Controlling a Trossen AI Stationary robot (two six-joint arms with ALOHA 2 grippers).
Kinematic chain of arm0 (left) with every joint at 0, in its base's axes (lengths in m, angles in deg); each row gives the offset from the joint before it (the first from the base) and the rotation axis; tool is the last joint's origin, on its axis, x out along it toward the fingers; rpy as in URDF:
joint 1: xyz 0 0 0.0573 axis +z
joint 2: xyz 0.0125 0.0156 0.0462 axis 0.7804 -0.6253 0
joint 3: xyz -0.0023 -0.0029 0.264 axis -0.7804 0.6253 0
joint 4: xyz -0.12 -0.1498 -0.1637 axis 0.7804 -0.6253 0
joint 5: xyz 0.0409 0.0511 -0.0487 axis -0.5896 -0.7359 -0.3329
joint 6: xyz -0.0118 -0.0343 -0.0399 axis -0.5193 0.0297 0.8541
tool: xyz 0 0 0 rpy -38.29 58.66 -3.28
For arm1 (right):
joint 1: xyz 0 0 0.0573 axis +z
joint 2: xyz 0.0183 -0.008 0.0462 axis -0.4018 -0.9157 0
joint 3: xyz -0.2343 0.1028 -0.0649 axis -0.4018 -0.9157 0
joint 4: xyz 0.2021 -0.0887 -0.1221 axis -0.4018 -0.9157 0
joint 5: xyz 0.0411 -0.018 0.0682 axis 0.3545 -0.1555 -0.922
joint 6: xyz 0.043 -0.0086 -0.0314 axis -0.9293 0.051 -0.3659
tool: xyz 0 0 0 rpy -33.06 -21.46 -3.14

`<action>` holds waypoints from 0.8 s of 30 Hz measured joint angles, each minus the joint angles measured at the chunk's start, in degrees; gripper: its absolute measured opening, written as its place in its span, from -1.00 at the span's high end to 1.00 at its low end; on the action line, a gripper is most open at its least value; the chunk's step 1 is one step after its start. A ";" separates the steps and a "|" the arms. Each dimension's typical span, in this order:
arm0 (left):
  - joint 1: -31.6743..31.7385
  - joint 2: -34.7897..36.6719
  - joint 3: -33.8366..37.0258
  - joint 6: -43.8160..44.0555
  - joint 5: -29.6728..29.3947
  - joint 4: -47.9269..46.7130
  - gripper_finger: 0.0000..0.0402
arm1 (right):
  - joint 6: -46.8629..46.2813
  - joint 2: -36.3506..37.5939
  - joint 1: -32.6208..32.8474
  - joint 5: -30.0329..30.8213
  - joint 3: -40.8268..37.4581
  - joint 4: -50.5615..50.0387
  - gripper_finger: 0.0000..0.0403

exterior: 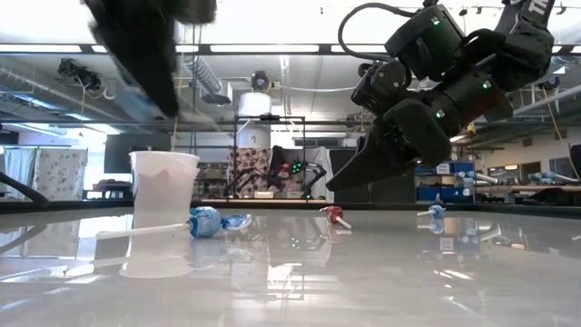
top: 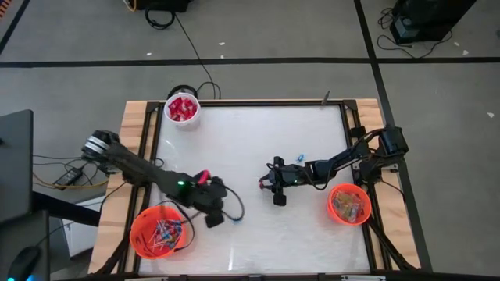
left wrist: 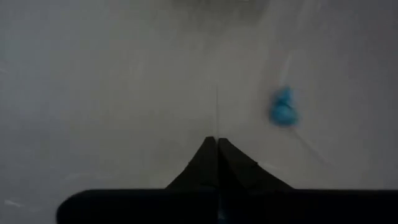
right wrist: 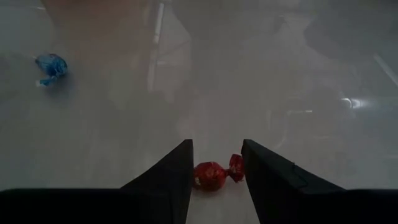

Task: Sort candy by brand, put in halloween buckets
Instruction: Put the left blue sucker into the left orange bucket

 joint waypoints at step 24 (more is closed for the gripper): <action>-22.70 15.37 -2.74 36.72 7.05 -21.39 1.00 | -1.75 0.00 -0.02 0.07 -0.02 0.03 0.26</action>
